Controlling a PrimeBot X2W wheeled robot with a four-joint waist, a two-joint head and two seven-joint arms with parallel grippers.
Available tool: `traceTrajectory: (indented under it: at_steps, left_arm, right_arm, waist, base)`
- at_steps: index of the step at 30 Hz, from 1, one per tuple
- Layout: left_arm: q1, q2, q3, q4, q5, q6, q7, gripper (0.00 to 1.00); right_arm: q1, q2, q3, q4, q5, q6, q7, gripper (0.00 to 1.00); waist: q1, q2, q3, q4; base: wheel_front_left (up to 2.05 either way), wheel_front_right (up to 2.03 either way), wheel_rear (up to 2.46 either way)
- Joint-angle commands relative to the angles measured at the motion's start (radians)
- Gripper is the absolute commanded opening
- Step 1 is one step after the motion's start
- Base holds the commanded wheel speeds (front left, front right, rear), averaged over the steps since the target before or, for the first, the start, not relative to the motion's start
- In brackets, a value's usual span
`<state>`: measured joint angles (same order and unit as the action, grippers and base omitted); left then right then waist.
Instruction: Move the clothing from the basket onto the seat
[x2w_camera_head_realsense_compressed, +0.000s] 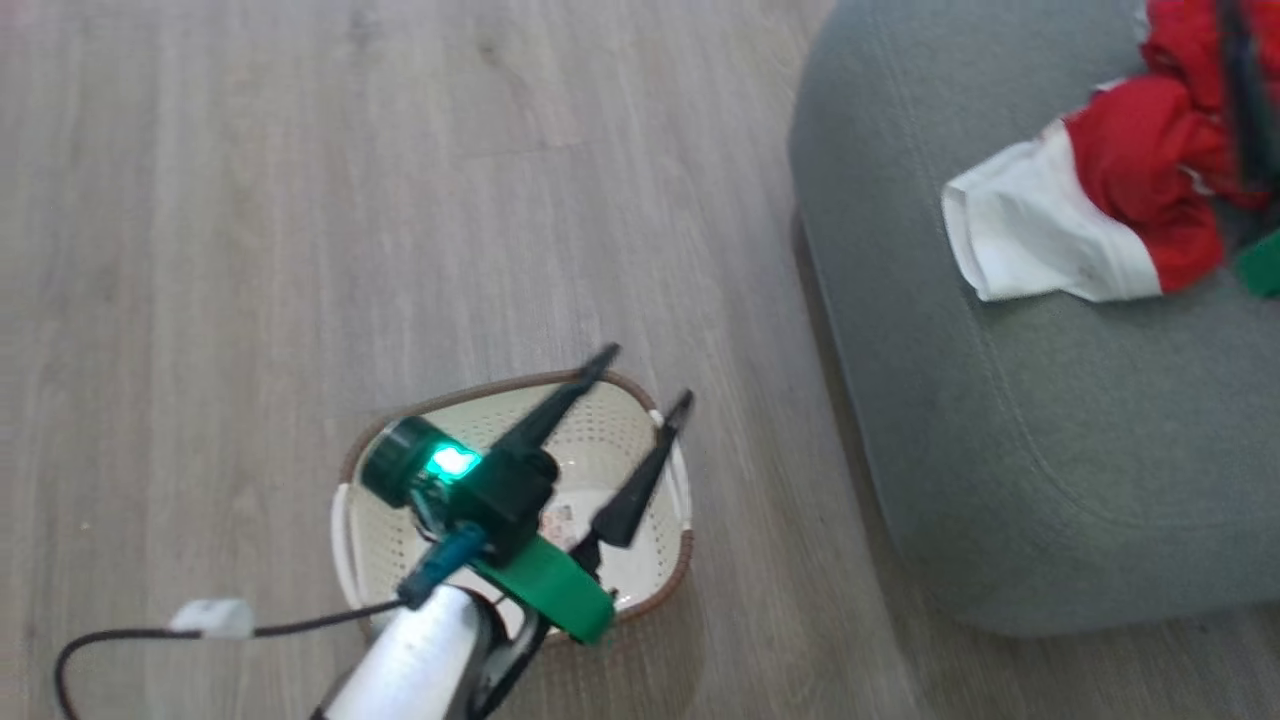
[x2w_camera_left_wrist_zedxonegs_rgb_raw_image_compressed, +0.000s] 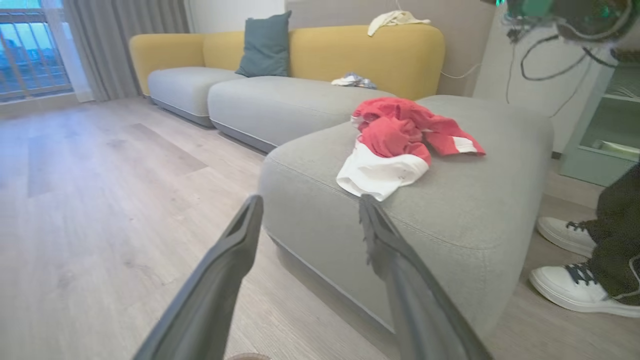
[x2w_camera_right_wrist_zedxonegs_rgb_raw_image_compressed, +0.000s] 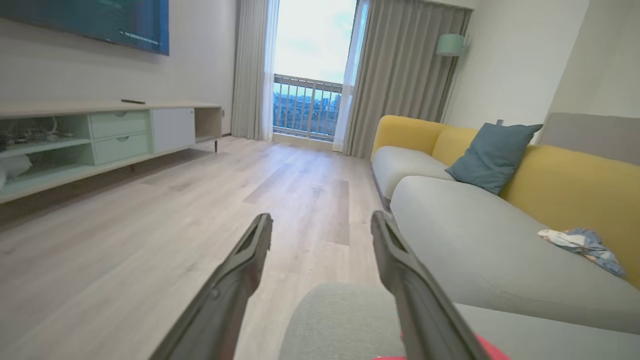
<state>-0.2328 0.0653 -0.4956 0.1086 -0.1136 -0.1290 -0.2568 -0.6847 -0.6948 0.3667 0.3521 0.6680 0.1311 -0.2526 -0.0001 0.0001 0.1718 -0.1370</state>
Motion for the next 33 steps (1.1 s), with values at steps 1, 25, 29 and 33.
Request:
traceTrajectory:
  at_steps: [1, 25, 29, 33]
  left_arm:
    - [-0.007, -0.012, 0.066, -0.053, -0.009, 0.005, -0.005, 1.00]
    - [0.104, -0.015, 0.354, -0.142, -0.168, 0.251, -0.005, 1.00]
    - [0.128, -0.015, 0.342, -0.113, -0.162, 0.260, -0.005, 1.00]
    - [0.153, -0.015, 0.326, -0.091, -0.165, 0.269, -0.005, 1.00]
  right_arm:
    - [0.066, 0.014, -0.046, -0.077, -0.030, 0.000, -0.009, 1.00]
    - [0.532, 0.468, -0.295, -0.282, -0.197, 0.000, -0.009, 1.00]
    - [0.568, 0.518, -0.332, -0.288, -0.232, 0.000, -0.009, 1.00]
    - [0.597, 0.541, -0.341, -0.295, -0.276, 0.000, -0.009, 1.00]
  waist:
    - [0.0001, -0.0001, -0.024, 0.039]
    - [0.0001, -0.0001, -0.106, 0.215]
    - [0.0001, -0.0001, -0.114, 0.227]
    - [0.0001, -0.0001, -0.118, 0.232]
  base:
    - [0.00, 0.00, 0.00]
    - [0.00, 0.00, 0.00]
    - [0.00, 0.00, 0.00]
    - [0.00, 0.00, 0.00]
